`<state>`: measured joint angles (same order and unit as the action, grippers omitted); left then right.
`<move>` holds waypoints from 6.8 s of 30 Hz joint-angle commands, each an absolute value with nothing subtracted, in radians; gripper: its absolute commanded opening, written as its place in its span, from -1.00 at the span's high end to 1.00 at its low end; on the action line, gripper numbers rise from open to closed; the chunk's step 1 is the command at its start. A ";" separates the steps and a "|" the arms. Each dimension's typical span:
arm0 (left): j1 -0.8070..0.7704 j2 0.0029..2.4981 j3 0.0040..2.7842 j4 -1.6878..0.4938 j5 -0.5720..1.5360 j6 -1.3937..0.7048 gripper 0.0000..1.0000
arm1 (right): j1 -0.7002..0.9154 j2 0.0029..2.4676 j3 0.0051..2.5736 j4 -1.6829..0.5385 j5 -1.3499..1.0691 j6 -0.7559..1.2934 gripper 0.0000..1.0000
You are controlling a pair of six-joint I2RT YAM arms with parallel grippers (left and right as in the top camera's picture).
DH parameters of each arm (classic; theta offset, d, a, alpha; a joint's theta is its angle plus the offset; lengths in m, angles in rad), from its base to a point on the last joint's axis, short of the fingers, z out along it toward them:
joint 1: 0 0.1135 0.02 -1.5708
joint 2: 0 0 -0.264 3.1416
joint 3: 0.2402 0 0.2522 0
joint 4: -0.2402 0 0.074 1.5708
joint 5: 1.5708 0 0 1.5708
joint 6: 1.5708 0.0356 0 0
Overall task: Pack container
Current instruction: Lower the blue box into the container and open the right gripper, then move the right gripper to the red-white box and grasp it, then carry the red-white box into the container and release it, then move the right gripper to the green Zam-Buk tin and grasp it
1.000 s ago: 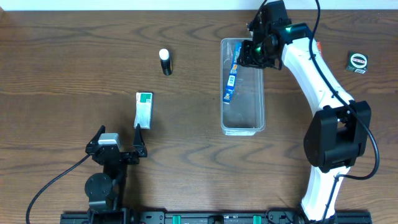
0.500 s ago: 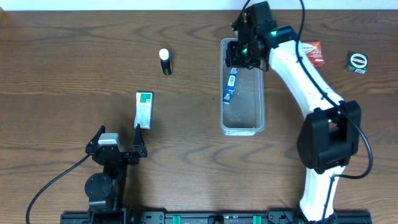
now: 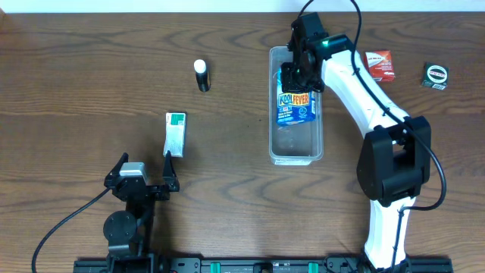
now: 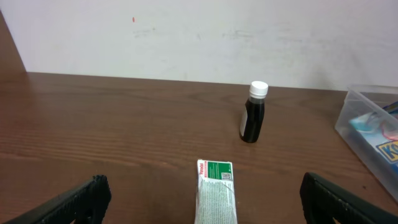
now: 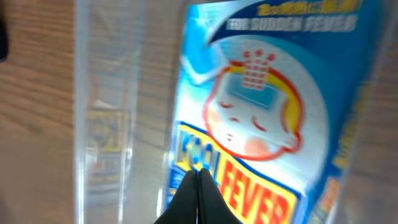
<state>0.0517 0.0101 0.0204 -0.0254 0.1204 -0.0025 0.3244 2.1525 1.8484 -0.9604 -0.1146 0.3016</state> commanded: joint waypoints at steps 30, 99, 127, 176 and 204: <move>0.058 0.004 0.004 -0.060 0.131 0.003 -0.96 | -0.097 2.178 2.277 -1.253 0.067 -0.155 -0.99; 0.058 0.004 0.004 -0.060 0.131 0.003 -0.96 | -0.146 2.592 2.319 -0.996 0.022 -0.161 -0.20; 0.058 0.004 0.004 -0.060 0.131 0.003 -0.96 | 0.109 2.581 3.007 -1.699 -0.204 0.104 -0.26; 0.058 0.004 0.004 -0.060 0.131 0.003 -0.96 | 0.394 2.581 2.711 -1.608 0.122 0.403 -0.43; 0.058 0.004 0.004 -0.060 0.131 0.003 -0.96 | -0.130 2.278 2.744 -1.672 0.097 -0.094 -0.89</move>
